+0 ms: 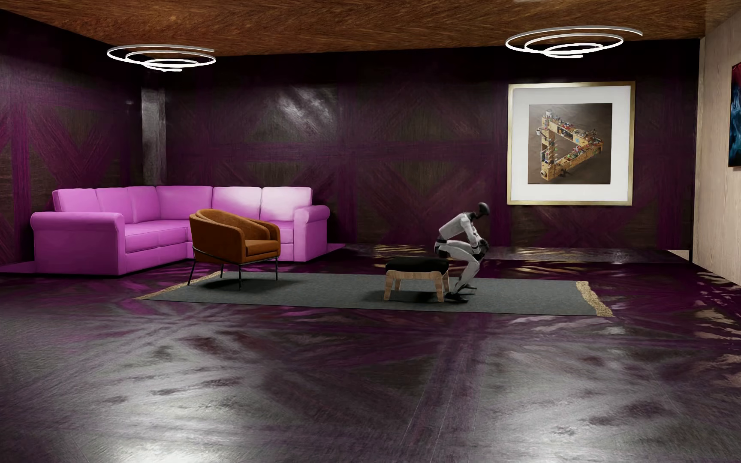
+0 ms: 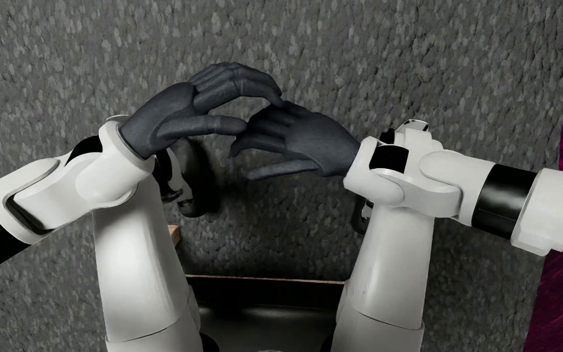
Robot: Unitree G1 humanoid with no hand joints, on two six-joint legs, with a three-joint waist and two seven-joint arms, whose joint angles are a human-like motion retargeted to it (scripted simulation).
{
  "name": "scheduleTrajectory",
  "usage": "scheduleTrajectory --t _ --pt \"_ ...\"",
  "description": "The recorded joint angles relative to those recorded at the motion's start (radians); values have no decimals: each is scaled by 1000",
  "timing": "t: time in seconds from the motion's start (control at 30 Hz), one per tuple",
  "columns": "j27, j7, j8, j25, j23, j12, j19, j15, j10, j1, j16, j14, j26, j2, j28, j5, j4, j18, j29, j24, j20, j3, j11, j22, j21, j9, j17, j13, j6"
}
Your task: Sit down on the chair
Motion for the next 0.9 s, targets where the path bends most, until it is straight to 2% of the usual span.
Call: scheduleTrajectory --t 0.1,0.23,0.37,0.43,0.47,0.53,0.57,0.6,0.67,0.7,0.73,0.77,0.8,0.83,0.87,0.9 --pt "12 -11 17 4 -28 45 3 -3 98 -20 6 -2 9 -26 -7 -1 3 16 0 1 56 3 95 -26 -48 3 -32 39 -1" --pt "41 -11 34 -29 42 113 -1 23 174 26 -67 13 51 8 -103 -1 -8 48 97 48 118 8 165 43 -218 -28 19 196 0" --pt "51 -3 17 -75 232 262 -7 66 173 158 -187 54 82 140 -214 -7 3 68 235 121 210 6 161 206 -469 -74 176 439 -1" --pt "68 6 14 -86 340 363 -22 89 160 221 -268 75 102 191 -252 -2 5 73 266 158 305 2 153 278 -607 -97 284 562 -13" --pt "78 7 14 -86 393 416 -28 99 155 247 -308 84 109 214 -250 5 6 75 258 165 351 0 149 313 -670 -110 347 618 -17" --pt "104 10 5 -43 492 509 -40 114 141 293 -404 100 117 264 -195 15 0 89 193 162 431 -2 136 404 -795 -136 464 720 -19" --pt "123 11 3 -6 534 549 -45 120 139 309 -450 103 127 283 -155 23 0 96 136 147 471 -2 132 451 -847 -152 519 766 -19" --pt "154 10 -2 41 569 587 -52 121 139 324 -494 104 151 304 -114 29 -1 104 116 125 503 -1 129 493 -892 -165 563 807 -15" --pt "179 12 -12 159 662 642 -65 114 146 352 -574 97 187 347 -70 35 -8 128 148 34 543 2 126 611 -954 -196 613 872 -5" --pt "179 13 -12 171 726 665 -65 117 150 363 -604 90 182 360 -49 38 -11 138 164 7 561 2 129 684 -977 -216 619 903 -2" --pt "207 10 -13 165 797 679 -70 117 156 368 -624 91 203 373 -61 45 -14 142 203 1 574 3 129 763 -990 -234 616 925 1" --pt "235 9 -14 172 880 687 -75 116 161 373 -637 87 238 385 -106 51 -19 150 298 -6 579 5 129 854 -998 -250 606 944 6" --pt "256 9 -14 161 964 690 -78 115 164 378 -638 85 277 394 -207 55 -23 158 411 0 579 6 129 953 -1005 -264 594 963 8" --pt "264 11 -18 117 1033 692 -86 115 167 379 -638 83 299 402 -287 61 -29 168 490 46 569 7 129 1047 -1005 -278 584 989 10" --pt "270 11 -17 66 1082 697 -89 116 168 381 -639 83 315 409 -387 67 -33 175 571 113 553 10 128 1122 -1010 -288 581 1024 11" --pt "251 11 -16 9 1119 709 -90 116 168 381 -642 84 302 411 -444 71 -37 178 607 178 541 12 128 1181 -1025 -296 586 1064 9"
